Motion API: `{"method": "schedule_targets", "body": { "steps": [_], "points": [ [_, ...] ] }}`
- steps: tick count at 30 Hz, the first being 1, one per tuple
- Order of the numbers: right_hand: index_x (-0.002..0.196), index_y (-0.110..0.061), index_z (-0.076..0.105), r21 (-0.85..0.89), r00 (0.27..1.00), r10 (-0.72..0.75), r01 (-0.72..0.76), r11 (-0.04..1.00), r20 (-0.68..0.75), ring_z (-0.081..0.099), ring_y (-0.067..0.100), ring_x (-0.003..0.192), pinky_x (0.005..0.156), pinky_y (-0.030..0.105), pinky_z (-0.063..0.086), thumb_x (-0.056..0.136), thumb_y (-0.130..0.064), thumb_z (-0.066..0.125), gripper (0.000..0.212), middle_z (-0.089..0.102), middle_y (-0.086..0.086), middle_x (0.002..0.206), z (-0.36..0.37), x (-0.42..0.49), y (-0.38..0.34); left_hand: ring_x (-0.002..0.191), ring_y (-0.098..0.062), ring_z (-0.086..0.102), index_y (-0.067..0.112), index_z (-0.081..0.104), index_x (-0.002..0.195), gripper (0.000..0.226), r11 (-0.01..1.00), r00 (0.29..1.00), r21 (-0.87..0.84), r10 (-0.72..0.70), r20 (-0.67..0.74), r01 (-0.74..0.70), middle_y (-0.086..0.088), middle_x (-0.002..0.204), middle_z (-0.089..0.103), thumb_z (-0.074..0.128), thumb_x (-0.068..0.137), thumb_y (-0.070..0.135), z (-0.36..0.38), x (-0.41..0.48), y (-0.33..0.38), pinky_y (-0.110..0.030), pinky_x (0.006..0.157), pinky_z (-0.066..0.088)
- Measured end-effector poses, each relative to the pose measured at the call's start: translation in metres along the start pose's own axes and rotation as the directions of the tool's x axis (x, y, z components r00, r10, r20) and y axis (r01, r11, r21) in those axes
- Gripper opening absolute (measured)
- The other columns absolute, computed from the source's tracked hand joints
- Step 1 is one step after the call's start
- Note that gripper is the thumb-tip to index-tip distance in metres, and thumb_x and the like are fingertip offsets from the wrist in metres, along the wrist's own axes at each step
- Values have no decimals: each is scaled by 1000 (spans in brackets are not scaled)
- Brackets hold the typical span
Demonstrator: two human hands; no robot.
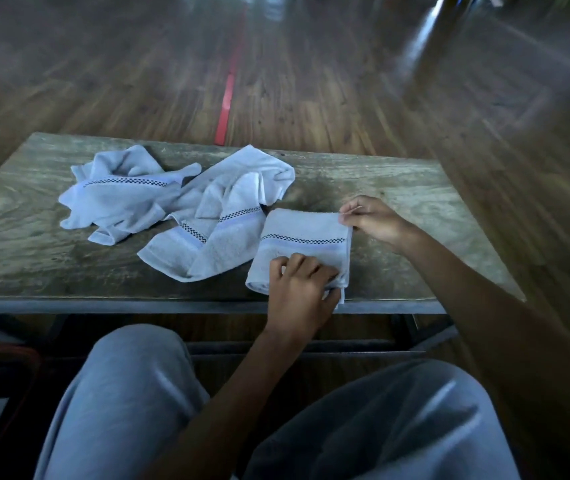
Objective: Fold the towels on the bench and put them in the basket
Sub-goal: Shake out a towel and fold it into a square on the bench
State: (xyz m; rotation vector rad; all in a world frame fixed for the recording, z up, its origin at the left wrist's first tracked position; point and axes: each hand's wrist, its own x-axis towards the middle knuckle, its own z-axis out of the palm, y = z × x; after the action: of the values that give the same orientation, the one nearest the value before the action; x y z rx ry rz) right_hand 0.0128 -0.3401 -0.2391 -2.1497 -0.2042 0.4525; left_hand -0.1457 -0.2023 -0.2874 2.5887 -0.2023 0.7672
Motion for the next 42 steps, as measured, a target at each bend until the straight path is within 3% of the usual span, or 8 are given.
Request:
{"method": "schedule_targets", "body": {
  "steps": [10,15,19,23,28,33,38,42],
  "points": [
    [128,-15,51,-203,999,37,-39,978,-11,52,18,111,90,29,44,90,-36,60,44,54,5,123,18,0,31,88,-17,55,24,71,79,37,999,983,20,-40,179,37,5,85,61,50,73,54,0,3,-3,-35,83,32],
    [140,-17,38,-408,983,-119,52,911,-142,35,28,130,107,41,32,91,-47,52,59,42,8,134,31,-40,27,140,-18,27,19,46,137,58,993,919,115,-61,389,17,1,149,36,30,90,48,-8,45,-49,-43,109,20],
    [141,-30,38,-554,965,-257,192,810,-42,25,17,135,103,39,19,89,-60,35,60,33,-9,149,61,-93,31,146,-13,5,24,25,148,70,975,821,175,15,571,-139,6,158,12,10,87,55,-5,54,-85,-42,113,15],
    [141,-42,36,-676,975,-214,199,710,62,17,14,142,102,38,14,89,-60,31,55,20,-18,155,51,-80,43,145,-12,7,27,22,148,68,964,788,214,-10,616,-156,6,158,13,10,89,57,-5,44,-85,-42,110,13],
    [129,-50,47,-707,982,-156,187,682,108,15,17,144,110,46,11,91,-36,54,41,27,-14,153,15,-43,39,113,-26,46,22,46,135,67,927,856,317,7,518,-199,-7,124,55,16,84,53,-17,29,-57,-40,90,25],
    [130,-35,49,-808,954,-258,29,588,-154,34,17,130,103,42,17,92,-37,50,37,48,-5,137,7,-39,27,82,-25,55,17,65,96,46,907,926,346,107,362,-240,-6,85,60,32,83,46,-17,11,-34,-37,73,29],
    [129,-25,49,-708,944,-277,73,702,-178,39,19,130,102,43,18,87,-56,27,56,49,-2,136,42,-89,37,103,-25,55,16,52,125,58,941,903,308,-9,430,-137,-6,118,56,22,87,47,-16,17,-40,-41,86,34],
    [149,-25,23,-721,984,-169,82,688,-50,3,9,146,111,53,11,92,-61,23,67,13,-6,159,55,-101,50,137,-25,32,11,25,146,64,959,835,277,-101,542,-64,-10,153,26,20,93,47,-12,27,-41,-42,109,21]
  ]
}}
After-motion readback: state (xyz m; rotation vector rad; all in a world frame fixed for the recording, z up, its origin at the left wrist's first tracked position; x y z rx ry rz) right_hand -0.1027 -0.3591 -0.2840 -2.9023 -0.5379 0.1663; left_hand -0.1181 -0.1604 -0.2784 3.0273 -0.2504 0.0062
